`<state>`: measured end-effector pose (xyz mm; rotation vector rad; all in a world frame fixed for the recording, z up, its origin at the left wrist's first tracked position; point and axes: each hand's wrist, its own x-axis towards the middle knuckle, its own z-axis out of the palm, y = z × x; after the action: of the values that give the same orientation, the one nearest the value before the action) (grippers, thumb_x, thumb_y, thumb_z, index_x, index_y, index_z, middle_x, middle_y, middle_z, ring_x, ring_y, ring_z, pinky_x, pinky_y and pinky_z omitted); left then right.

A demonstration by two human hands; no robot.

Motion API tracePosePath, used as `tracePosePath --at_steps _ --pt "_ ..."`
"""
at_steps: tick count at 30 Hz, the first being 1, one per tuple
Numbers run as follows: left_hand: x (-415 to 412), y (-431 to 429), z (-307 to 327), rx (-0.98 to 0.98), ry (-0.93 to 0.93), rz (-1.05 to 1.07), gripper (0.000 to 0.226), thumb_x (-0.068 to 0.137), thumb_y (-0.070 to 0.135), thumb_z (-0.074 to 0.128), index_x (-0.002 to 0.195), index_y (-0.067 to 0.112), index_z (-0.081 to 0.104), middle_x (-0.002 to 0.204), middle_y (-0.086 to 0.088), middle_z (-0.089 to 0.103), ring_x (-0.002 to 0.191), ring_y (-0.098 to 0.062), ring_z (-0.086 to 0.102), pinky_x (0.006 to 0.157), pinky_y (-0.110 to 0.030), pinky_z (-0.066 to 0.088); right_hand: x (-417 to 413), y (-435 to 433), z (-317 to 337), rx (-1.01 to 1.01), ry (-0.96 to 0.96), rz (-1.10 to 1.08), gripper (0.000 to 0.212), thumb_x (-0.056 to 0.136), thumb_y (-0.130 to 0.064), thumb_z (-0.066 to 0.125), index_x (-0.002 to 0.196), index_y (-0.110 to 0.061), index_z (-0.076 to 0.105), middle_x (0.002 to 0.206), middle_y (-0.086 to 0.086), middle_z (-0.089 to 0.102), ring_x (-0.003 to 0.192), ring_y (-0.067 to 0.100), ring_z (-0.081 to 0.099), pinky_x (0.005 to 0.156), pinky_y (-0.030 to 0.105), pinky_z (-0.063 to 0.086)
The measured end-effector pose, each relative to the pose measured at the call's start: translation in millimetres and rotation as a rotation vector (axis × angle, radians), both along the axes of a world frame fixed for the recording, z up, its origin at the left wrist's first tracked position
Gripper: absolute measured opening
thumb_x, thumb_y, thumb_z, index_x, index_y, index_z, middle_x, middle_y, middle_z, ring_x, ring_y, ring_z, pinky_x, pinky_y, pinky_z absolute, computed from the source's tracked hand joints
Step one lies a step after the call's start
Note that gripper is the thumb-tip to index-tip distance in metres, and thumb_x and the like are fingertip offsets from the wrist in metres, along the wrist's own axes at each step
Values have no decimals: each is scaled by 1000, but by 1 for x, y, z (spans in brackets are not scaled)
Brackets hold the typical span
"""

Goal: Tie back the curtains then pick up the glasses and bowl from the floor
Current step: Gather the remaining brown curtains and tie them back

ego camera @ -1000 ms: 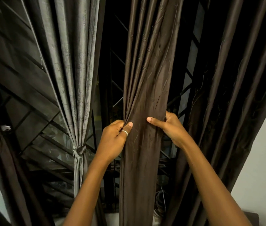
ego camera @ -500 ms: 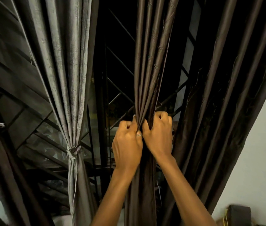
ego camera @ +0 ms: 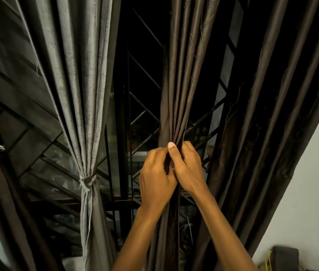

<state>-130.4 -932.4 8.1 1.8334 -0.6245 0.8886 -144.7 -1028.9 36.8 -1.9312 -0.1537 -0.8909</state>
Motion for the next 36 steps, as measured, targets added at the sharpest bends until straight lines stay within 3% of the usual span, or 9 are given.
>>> tracePosePath --at_steps 3,5,8,10,12,16,21,28,36 --pt "5 7 -3 103 37 -124 37 92 30 56 127 19 62 119 15 54 95 -3 60 72 -21 52 2 -7 1 5 7 7 18 96 -57 58 79 -52 58 82 -16 56 78 -2 61 68 12 47" --pt "10 13 -3 131 73 -225 41 93 28 54 132 20 62 123 16 52 101 -5 60 76 -24 54 5 -14 1 64 28 19 14 97 -49 62 91 -37 67 91 -10 67 85 3 67 74 25 55" --pt "19 24 5 -11 79 -303 29 96 25 58 123 23 69 115 16 56 104 -5 61 78 -14 50 7 -24 3 161 78 119 15 100 -33 62 106 -26 73 101 -3 76 97 11 72 88 43 59" --pt "28 32 15 -136 123 -279 23 94 31 64 117 29 67 113 17 57 102 -4 62 76 -16 53 8 -28 4 214 96 214 15 101 -28 61 110 -31 74 109 -6 77 104 12 73 93 40 59" --pt "38 38 27 -189 271 -338 36 91 39 67 125 31 59 121 16 57 106 1 60 80 -19 56 8 -31 5 278 116 299 19 101 -24 61 114 -31 73 115 -5 76 109 14 72 95 35 58" --pt "54 42 44 -3 506 -650 36 96 37 63 131 36 55 124 17 65 113 7 60 84 -11 52 9 -33 5 334 125 392 22 102 -20 60 120 -22 72 120 2 75 113 20 71 94 32 58" --pt "60 42 43 74 500 -745 33 99 32 60 131 28 62 125 13 69 117 -4 64 90 -17 53 12 -35 3 339 139 430 28 101 -25 60 126 -18 69 125 4 73 118 21 69 97 32 57" --pt "64 39 50 102 522 -762 36 99 31 60 135 31 55 131 11 64 121 -2 60 99 -23 53 16 -39 4 299 182 443 33 103 -27 56 135 -20 63 132 2 69 125 19 64 108 41 49" --pt "69 40 55 136 598 -847 47 100 32 58 145 36 44 131 24 61 121 4 58 85 -15 53 16 -41 9 180 196 388 35 105 -23 53 138 -15 59 134 4 67 125 16 63 107 38 51"
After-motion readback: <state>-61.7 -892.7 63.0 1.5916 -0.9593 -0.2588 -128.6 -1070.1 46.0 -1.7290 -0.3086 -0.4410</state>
